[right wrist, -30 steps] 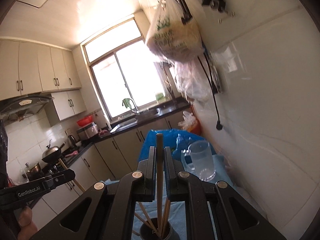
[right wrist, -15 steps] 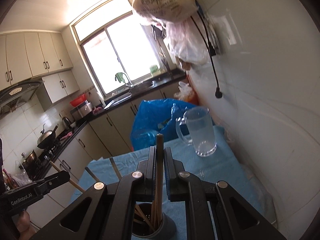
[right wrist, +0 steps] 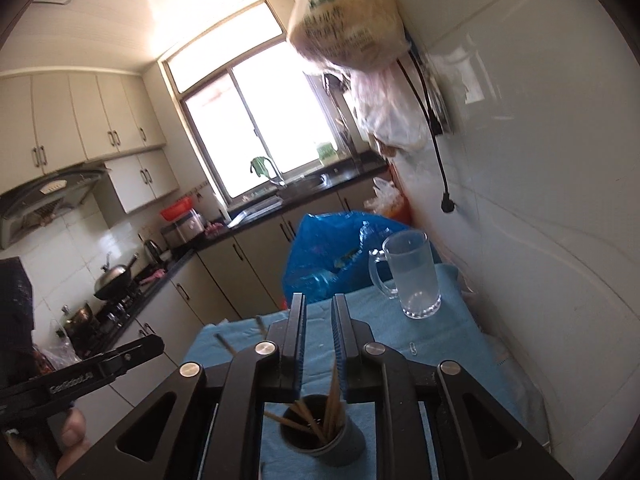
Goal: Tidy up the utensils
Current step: 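Lower the chopsticks into the black cup and open both grippers, then move both open grippers back over the remaining chopsticks on the towel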
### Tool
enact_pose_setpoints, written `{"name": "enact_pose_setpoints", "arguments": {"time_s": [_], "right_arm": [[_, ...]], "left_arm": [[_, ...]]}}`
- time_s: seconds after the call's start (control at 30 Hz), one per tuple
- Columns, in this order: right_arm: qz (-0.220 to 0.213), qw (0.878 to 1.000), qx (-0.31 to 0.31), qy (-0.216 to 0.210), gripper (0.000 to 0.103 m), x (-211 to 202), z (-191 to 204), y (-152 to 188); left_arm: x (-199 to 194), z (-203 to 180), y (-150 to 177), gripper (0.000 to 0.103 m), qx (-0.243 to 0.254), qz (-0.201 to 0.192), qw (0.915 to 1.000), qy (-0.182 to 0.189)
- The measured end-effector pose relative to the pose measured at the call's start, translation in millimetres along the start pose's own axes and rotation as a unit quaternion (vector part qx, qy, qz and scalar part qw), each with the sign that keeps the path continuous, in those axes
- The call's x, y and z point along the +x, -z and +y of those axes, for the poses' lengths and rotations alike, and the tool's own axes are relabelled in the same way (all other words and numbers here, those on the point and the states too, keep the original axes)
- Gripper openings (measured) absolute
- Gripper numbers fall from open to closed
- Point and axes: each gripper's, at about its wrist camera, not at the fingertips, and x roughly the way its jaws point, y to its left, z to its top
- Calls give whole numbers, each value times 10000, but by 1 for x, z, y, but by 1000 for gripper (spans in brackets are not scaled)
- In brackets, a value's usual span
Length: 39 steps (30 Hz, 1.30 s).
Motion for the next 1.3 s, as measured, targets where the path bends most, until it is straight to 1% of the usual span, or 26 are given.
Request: {"name": "enact_pose_setpoints", "arguments": {"time_s": [0.1, 0.2, 0.23, 0.27, 0.3, 0.4, 0.47, 0.57, 0.63, 0.7, 0.73, 0.8, 0.87, 0.93, 0.97, 1.0, 1.17, 1.23, 1.3], "right_arm": [[-14, 9997, -179, -145, 20, -19, 10, 13], [51, 9989, -407, -238, 21, -31, 23, 36], [113, 9985, -464, -253, 23, -33, 27, 46], [191, 9981, -512, -275, 28, -32, 30, 53], [291, 9974, -574, -320, 30, -32, 35, 63], [504, 9957, -658, -405, 30, -29, 45, 87], [751, 9933, -738, -483, 30, -23, 53, 104], [1111, 9887, -816, -583, 30, -10, 63, 125], [1340, 9847, -871, -700, 30, -1, 72, 137], [1473, 9820, -953, -705, 30, 4, 79, 146], [1586, 9795, -966, -782, 31, 9, 83, 152], [1835, 9750, -909, -864, 41, 17, 88, 161], [2118, 9686, -882, -960, 41, 25, 94, 169], [2338, 9628, -881, -1033, 41, 31, 99, 176], [2373, 9616, -886, -1054, 41, 32, 101, 179], [2391, 9609, -919, -1053, 41, 33, 103, 180], [2415, 9614, -902, -957, 41, 35, 102, 180], [2451, 9611, -864, -935, 41, 35, 101, 181], [2482, 9607, -844, -909, 41, 36, 101, 181]], "left_arm": [[-21, 10, 10, 42, -45, -135, 9999, -29], [-38, 24, 24, 44, -68, -219, 9996, -137], [-42, 29, 29, 45, -84, -218, 9996, -178], [-46, 34, 35, 45, -101, -202, 9995, -218], [-50, 42, 44, 46, -127, -158, 9994, -269], [-57, 67, 68, 46, -247, -31, 9988, -427], [-59, 84, 84, 46, -327, 76, 9980, -537], [-59, 122, 111, 46, -587, 326, 9948, -762], [-56, 147, 126, 46, -774, 517, 9916, -902], [-48, 174, 143, 46, -1022, 788, 9862, -1035], [-44, 184, 150, 46, -1106, 913, 9841, -1048], [-34, 205, 163, 46, -1316, 1185, 9788, -1028], [-24, 221, 173, 46, -1462, 1381, 9737, -1071], [-10, 231, 180, 46, -1522, 1595, 9698, -1045], [-2, 235, 183, 46, -1550, 1698, 9677, -1031], [7, 237, 184, 46, -1564, 1805, 9656, -1026], [43, 239, 182, 45, -1496, 2085, 9614, -990], [52, 237, 183, 36, -1435, 2178, 9600, -1023], [63, 236, 184, 32, -1398, 2266, 9581, -1054]]}}
